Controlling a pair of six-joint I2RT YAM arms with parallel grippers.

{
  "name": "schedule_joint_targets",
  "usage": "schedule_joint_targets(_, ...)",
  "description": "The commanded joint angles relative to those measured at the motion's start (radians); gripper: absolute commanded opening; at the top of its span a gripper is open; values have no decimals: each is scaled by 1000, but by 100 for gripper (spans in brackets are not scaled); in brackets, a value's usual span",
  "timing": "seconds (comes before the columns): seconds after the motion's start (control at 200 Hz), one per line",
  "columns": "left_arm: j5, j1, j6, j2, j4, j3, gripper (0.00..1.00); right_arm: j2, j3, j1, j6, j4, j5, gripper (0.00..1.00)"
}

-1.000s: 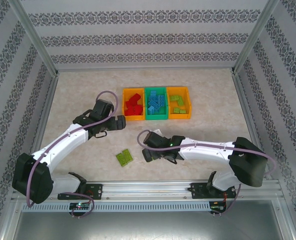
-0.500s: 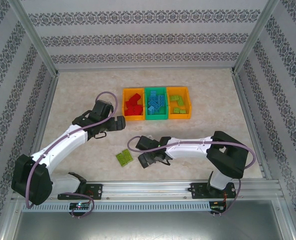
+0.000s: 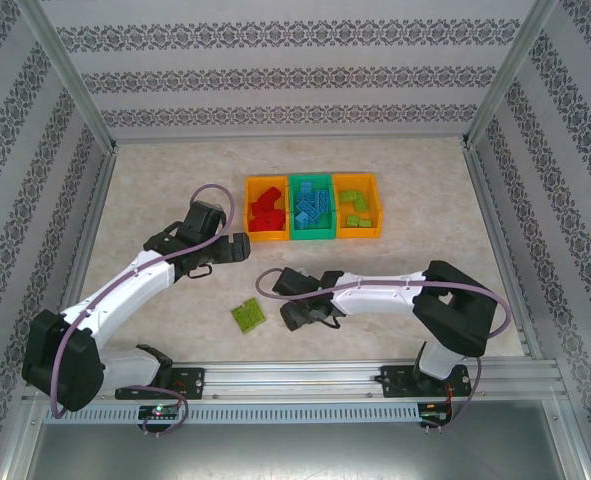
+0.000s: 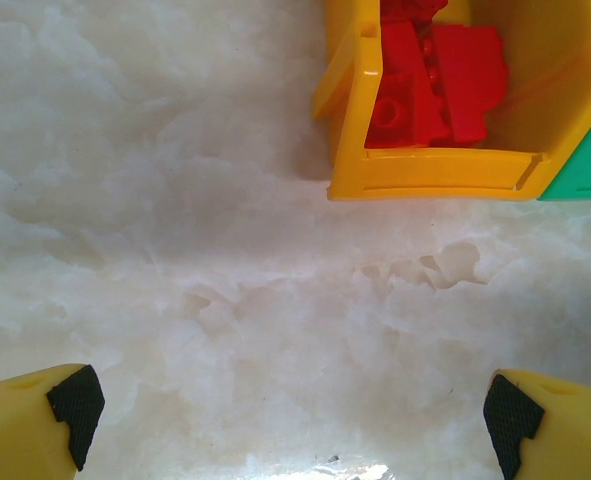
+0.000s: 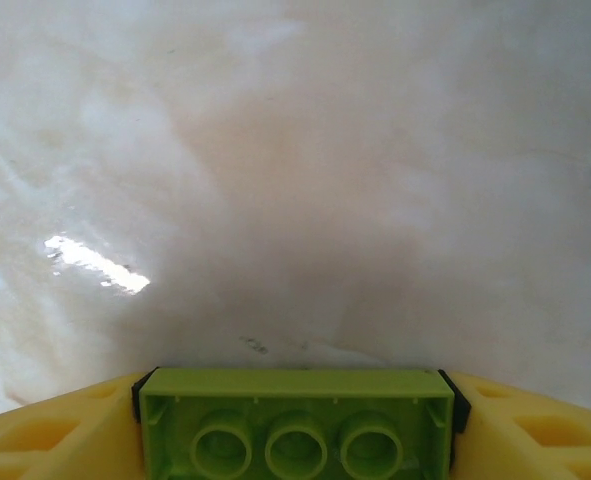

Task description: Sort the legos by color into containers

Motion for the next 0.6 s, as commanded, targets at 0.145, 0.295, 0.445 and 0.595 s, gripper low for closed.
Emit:
schedule_joint_targets(0.145, -12, 14, -7, -12, 2, -7, 99, -128, -80, -139, -14, -80, 75, 69)
schedule_joint_targets(0.295, -13, 14, -5, -10, 2, -8, 99, -225, -96, -291, -60, -81, 70, 68)
schedule_joint_targets(0.445, -3, 13, -9, -11, -2, -11, 99, -274, -54, -441, -126, -68, 36, 68)
schedule_joint_targets(0.595, 20, 13, -16, -13, -10, -34, 99, -250, 52, -580, -178, -51, 18, 67)
